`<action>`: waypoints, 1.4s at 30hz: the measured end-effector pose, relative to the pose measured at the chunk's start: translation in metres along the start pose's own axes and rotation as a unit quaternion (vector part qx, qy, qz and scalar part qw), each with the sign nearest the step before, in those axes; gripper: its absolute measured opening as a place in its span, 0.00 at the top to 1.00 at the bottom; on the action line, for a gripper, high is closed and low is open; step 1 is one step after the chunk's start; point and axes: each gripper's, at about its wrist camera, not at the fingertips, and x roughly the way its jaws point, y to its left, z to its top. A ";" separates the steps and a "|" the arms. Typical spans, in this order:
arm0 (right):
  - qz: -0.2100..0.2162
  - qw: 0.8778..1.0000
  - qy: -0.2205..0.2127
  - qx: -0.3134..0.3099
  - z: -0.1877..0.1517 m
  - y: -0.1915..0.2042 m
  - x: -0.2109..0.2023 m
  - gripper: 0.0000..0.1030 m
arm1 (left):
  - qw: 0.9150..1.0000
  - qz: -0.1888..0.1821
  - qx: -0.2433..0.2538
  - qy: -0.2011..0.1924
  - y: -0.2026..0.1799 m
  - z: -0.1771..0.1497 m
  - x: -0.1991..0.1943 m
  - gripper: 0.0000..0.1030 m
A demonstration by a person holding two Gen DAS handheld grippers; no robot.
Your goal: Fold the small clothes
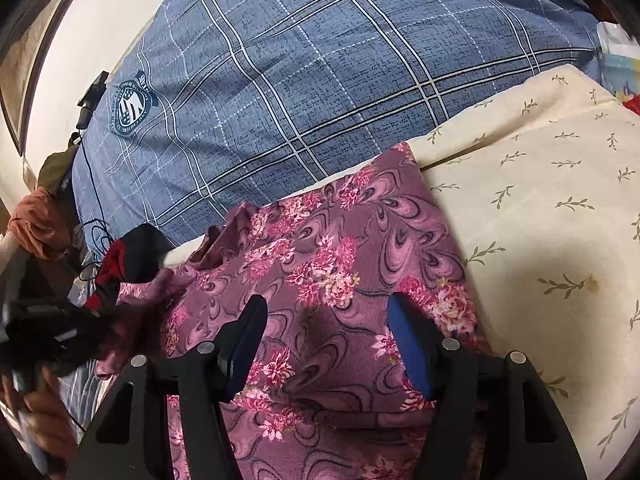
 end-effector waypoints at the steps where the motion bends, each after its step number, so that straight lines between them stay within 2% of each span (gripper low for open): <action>1: 0.001 1.000 0.000 0.001 0.000 0.000 0.000 0.37 | 1.000 0.002 0.003 0.005 -0.001 -0.004 0.004 0.95; 2: 0.001 1.000 0.000 0.001 0.000 -0.001 0.000 0.37 | 1.000 0.004 0.007 0.008 -0.001 -0.007 0.005 0.92; 4: 0.001 1.000 -0.001 0.001 0.000 0.000 0.000 0.37 | 1.000 -0.009 0.020 0.022 -0.001 -0.015 0.004 0.62; 6: 0.000 1.000 0.000 0.000 0.000 0.000 0.000 0.37 | 0.999 -0.029 0.016 0.028 0.003 -0.024 -0.005 0.51; 9: -0.009 1.000 0.005 -0.003 0.001 0.003 0.001 0.37 | 0.999 -0.029 0.013 0.002 0.012 -0.034 -0.034 0.49; 11: -0.034 0.999 0.017 -0.016 0.004 0.012 0.003 0.35 | 0.999 -0.011 -0.003 -0.053 0.030 -0.038 -0.065 0.41; 12: -0.041 0.998 0.025 -0.031 0.006 0.024 0.005 0.35 | 0.997 0.008 -0.010 -0.080 0.039 -0.036 -0.077 0.33; 14: -0.007 0.998 0.029 -0.057 0.005 0.050 0.004 0.35 | 0.991 0.048 -0.021 -0.123 0.054 -0.025 -0.098 0.32; 16: 0.024 0.993 0.038 -0.110 0.001 0.093 0.007 0.35 | 0.986 0.065 -0.040 -0.147 0.067 -0.015 -0.111 0.32; 20: 0.048 0.969 0.058 -0.236 -0.021 0.177 0.023 0.32 | 0.982 0.061 -0.087 -0.158 0.096 -0.006 -0.121 0.32; 23: 0.032 0.932 0.071 -0.355 -0.051 0.226 0.036 0.32 | 0.979 0.059 -0.113 -0.156 0.115 -0.002 -0.126 0.32; 29: -0.009 0.866 0.065 -0.496 -0.092 0.263 0.048 0.31 | 0.976 0.043 -0.141 -0.162 0.129 0.002 -0.133 0.32; 32: -0.017 0.843 0.070 -0.533 -0.104 0.273 0.059 0.32 | 0.975 0.043 -0.141 -0.165 0.131 0.002 -0.136 0.32; 33: -0.027 0.834 0.066 -0.546 -0.108 0.279 0.065 0.35 | 0.975 0.044 -0.140 -0.165 0.131 0.002 -0.136 0.32; 34: -0.029 0.831 0.067 -0.551 -0.110 0.280 0.069 0.37 | 0.975 0.045 -0.140 -0.165 0.131 0.002 -0.136 0.32; 35: -0.025 0.836 0.073 -0.544 -0.109 0.282 0.073 0.50 | 0.975 0.045 -0.140 -0.164 0.132 0.002 -0.136 0.32; 36: -0.017 0.845 0.079 -0.529 -0.104 0.281 0.074 0.76 | 0.976 0.043 -0.141 -0.163 0.132 0.002 -0.135 0.32; 37: -0.008 0.861 0.087 -0.502 -0.096 0.278 0.074 0.88 | 0.976 0.043 -0.141 -0.161 0.132 0.002 -0.134 0.32; 41: 0.021 0.921 0.076 -0.382 -0.056 0.249 0.057 0.92 | 0.979 0.042 -0.133 -0.146 0.128 0.003 -0.124 0.32; 42: 0.031 0.941 0.070 -0.330 -0.040 0.233 0.049 0.92 | 0.981 0.040 -0.129 -0.141 0.125 0.002 -0.121 0.32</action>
